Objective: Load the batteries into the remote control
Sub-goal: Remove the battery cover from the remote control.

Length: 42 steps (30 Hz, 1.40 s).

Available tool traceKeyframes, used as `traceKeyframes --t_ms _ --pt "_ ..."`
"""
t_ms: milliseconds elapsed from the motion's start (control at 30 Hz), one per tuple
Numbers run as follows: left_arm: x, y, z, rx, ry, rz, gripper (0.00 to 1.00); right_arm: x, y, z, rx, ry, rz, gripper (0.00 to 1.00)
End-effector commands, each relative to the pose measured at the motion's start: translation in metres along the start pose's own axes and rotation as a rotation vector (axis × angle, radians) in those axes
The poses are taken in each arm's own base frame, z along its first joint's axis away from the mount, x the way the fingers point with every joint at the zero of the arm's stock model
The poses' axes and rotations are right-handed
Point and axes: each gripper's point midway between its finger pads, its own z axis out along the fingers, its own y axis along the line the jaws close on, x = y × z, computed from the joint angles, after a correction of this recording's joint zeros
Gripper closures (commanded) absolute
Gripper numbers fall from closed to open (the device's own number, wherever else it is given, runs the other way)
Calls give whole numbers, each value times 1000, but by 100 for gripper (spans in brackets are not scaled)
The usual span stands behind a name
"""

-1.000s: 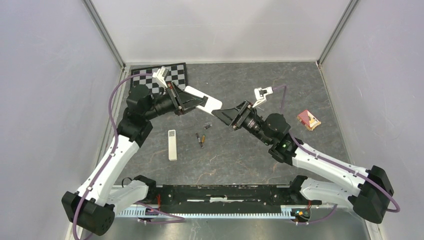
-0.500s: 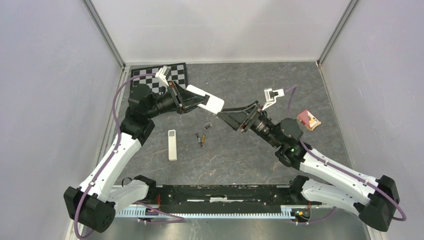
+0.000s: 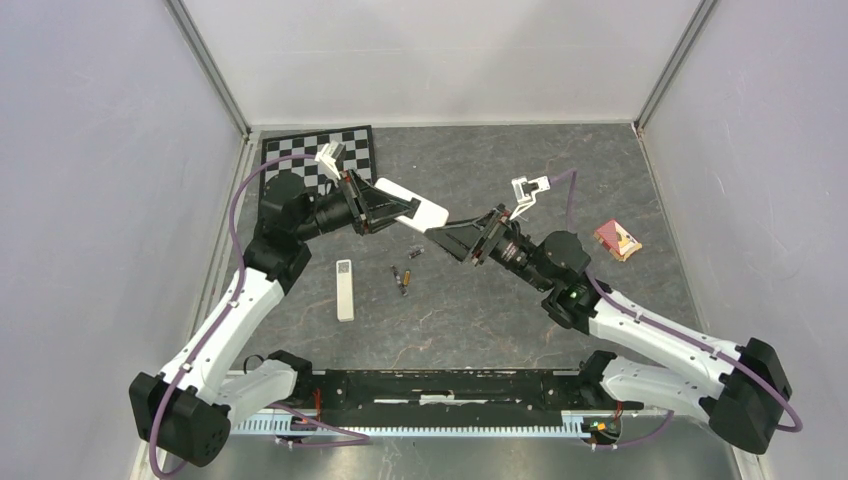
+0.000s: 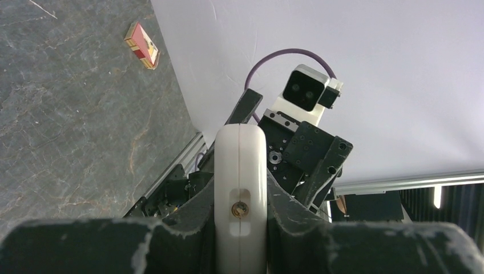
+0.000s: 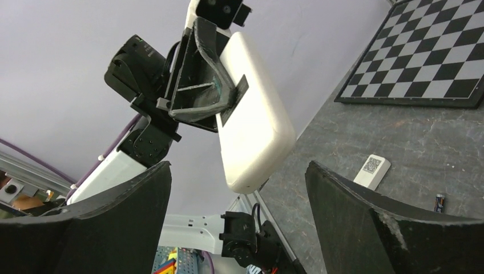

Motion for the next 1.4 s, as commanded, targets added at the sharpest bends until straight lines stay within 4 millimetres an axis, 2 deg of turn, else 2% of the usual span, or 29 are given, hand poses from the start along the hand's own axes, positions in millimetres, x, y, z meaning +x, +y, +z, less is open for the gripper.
traceKeyframes --t_ms 0,133,333,467,567,733,867,933,1000,1100,1167,1233,1367 --pt "5 -17 -6 71 20 99 98 1 6 3 -31 11 17 11" --pt "7 -18 -6 79 34 110 98 -4 1 6 -5 -20 1 18" --pt "9 -19 -7 91 53 124 98 -18 5 17 -7 -69 -4 20" --pt "12 -23 -8 120 67 135 98 -22 -1 24 12 -87 26 29" --pt "15 -27 -9 146 81 142 98 -29 -7 22 24 -122 54 36" --pt "20 -23 -11 146 86 125 98 -36 -7 18 13 -147 42 38" --pt "17 -28 -11 163 68 87 98 -25 -9 19 -1 -92 62 61" --pt "14 -31 -11 168 55 75 98 -19 -11 16 -8 -68 60 65" --pt "11 -33 -10 167 44 69 98 -16 -12 11 -17 -59 40 61" --pt "8 -33 -8 166 42 62 98 -17 -10 4 -35 -62 12 40" --pt "7 -31 -6 161 41 62 98 -18 -6 4 -48 -59 10 30" --pt "6 -30 -4 158 44 63 98 -18 -4 7 -60 -47 9 30" --pt "4 -26 -1 151 51 58 98 -17 -6 13 -63 -25 32 40"
